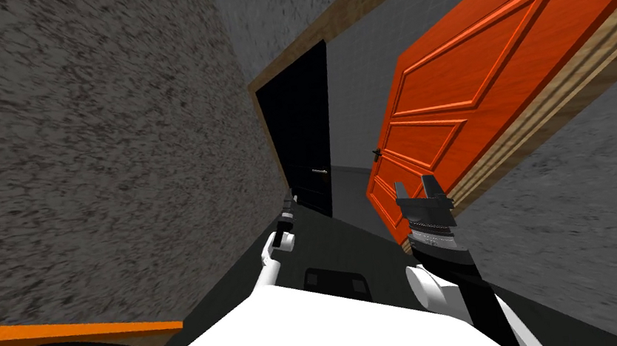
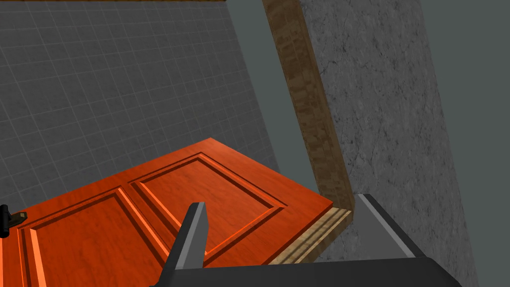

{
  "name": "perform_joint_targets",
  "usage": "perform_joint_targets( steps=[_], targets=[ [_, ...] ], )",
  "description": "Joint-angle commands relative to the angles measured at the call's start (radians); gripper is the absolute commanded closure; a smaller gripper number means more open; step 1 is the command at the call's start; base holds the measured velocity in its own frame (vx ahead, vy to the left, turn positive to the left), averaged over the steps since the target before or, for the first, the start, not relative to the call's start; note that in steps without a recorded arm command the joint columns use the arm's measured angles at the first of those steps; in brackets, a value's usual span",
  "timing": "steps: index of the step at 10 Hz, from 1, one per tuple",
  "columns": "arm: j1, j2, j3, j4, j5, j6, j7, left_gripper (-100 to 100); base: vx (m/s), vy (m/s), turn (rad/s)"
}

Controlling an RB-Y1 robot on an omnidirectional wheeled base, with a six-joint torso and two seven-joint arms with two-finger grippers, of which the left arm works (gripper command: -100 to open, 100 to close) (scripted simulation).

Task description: Push the door open

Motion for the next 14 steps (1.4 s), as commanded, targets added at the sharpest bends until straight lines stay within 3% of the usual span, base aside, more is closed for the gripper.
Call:
perform_joint_targets(
  steps=[1, 14],
  targets=[
    [-0.023, 0.001, 0.0, 0.038, -0.007, 0.003, 0.002, -100, 0.089, 0.021, -0.079],
    [-0.181, -0.016, -0.007, 0.302, -0.065, 0.033, 0.015, -100, 0.088, 0.045, -0.086]
  ],
)
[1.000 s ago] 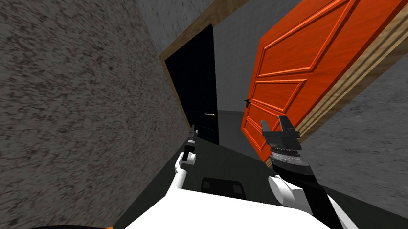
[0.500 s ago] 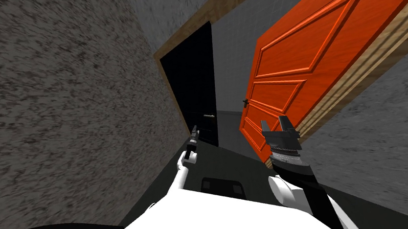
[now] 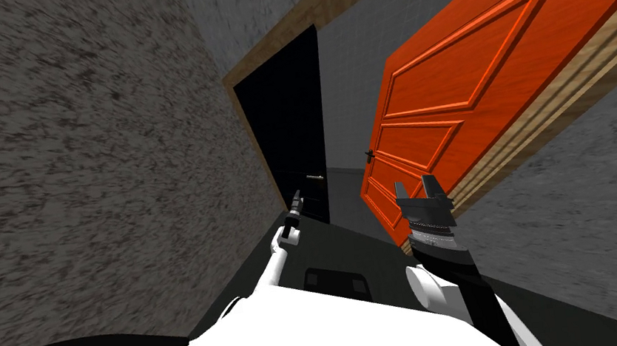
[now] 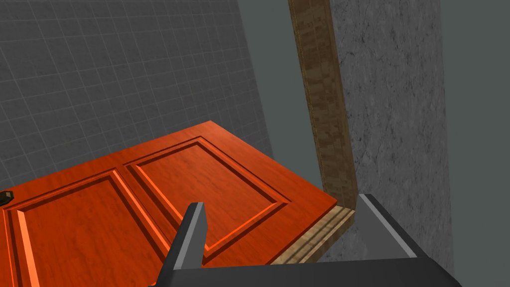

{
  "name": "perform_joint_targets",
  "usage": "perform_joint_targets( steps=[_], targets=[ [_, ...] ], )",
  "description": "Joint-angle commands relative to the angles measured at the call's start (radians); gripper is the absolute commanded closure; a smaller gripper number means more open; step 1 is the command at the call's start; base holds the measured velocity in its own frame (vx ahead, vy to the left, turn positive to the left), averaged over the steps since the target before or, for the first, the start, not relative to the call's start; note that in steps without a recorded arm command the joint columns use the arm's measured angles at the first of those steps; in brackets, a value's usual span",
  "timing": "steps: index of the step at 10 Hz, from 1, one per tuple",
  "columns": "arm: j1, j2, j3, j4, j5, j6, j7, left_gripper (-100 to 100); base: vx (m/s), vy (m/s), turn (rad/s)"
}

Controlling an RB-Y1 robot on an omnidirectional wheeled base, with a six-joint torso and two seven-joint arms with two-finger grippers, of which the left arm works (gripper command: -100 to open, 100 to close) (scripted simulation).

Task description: Push the door open

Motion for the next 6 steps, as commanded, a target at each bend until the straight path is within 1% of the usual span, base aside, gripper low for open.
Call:
perform_joint_targets(
  steps=[1, 6],
  targets=[
    [-0.022, -0.005, 0.001, 0.037, -0.007, 0.002, -0.001, -100, 0.078, 0.038, -0.078],
    [-0.073, -0.016, -0.002, 0.122, -0.025, 0.011, 0.003, -100, 0.077, 0.047, -0.073]
  ],
)
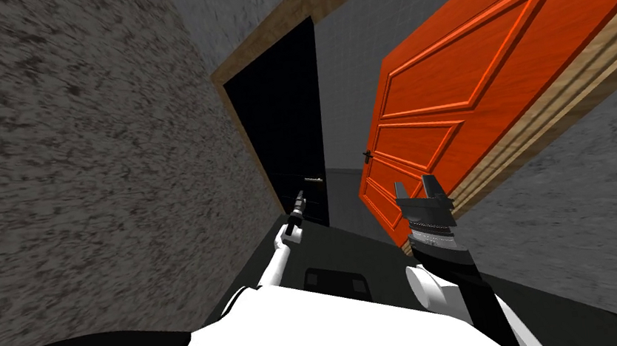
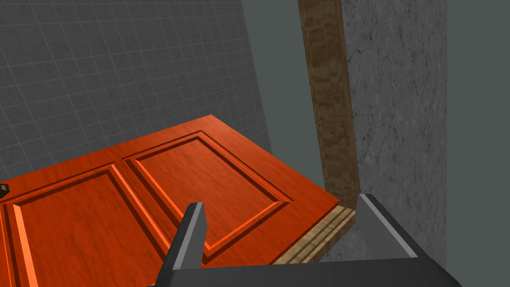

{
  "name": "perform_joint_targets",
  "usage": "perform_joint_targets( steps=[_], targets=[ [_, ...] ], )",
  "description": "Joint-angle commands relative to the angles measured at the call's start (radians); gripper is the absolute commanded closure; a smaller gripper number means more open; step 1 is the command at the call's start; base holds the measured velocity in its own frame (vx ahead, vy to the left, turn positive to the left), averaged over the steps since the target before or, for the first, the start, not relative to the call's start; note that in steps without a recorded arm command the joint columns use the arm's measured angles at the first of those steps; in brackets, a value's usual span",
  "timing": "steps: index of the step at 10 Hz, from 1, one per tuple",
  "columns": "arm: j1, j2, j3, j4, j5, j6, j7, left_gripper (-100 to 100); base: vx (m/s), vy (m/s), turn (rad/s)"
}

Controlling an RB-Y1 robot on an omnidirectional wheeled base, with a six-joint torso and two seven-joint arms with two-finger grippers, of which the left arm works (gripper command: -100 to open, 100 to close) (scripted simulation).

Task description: Push the door open

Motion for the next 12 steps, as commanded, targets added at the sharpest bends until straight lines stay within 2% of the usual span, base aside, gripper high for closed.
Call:
perform_joint_targets(
  steps=[1, 3, 8, 12],
  targets=[
    [-0.024, -0.004, -0.001, 0.041, -0.009, 0.004, 0.003, -100, 0.08, 0.058, -0.121],
    [-0.056, -0.013, -0.003, 0.095, -0.02, 0.01, 0.006, -100, 0.134, 0.082, -0.122],
    [-0.108, -0.031, -0.005, 0.181, -0.039, 0.019, 0.01, -100, 0.088, 0.062, -0.071],
    [-0.112, -0.017, 0.005, 0.19, -0.034, 0.009, 0.004, -100, 0.109, -0.021, -0.019]
  ],
)
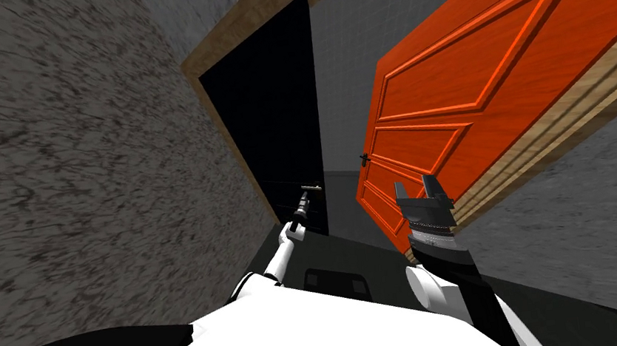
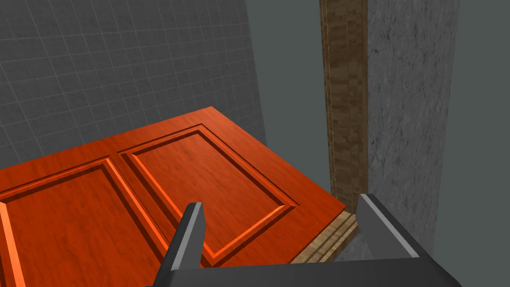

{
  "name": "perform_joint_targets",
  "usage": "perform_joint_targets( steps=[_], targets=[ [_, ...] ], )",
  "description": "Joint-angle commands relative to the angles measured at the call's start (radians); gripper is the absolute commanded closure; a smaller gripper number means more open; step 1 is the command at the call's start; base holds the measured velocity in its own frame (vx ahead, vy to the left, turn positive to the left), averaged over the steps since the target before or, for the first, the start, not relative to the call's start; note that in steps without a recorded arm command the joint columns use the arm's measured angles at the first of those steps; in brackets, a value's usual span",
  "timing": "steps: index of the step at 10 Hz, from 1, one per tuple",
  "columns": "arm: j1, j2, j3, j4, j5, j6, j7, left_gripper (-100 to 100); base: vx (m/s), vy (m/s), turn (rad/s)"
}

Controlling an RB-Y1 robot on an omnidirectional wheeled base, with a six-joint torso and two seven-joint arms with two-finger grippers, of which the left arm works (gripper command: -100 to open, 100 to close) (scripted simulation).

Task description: Push the door open

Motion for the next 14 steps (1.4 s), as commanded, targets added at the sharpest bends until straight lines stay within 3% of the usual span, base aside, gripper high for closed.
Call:
perform_joint_targets(
  steps=[1, 8, 9, 14],
  targets=[
    [-0.003, 0.003, 0.004, 0.009, 0.001, -0.006, -0.003, -100, 0.201, -0.011, -0.015],
    [-0.003, -0.008, 0.017, 0.024, 0.005, -0.018, -0.01, -100, 0.179, -0.032, -0.019],
    [-0.003, -0.008, 0.017, 0.024, 0.005, -0.018, -0.01, 100, -0.013, 0.002, 0.008],
    [-0.003, -0.008, 0.017, 0.024, 0.005, -0.018, -0.01, 100, -0.012, 0.004, -0.005]
  ],
)
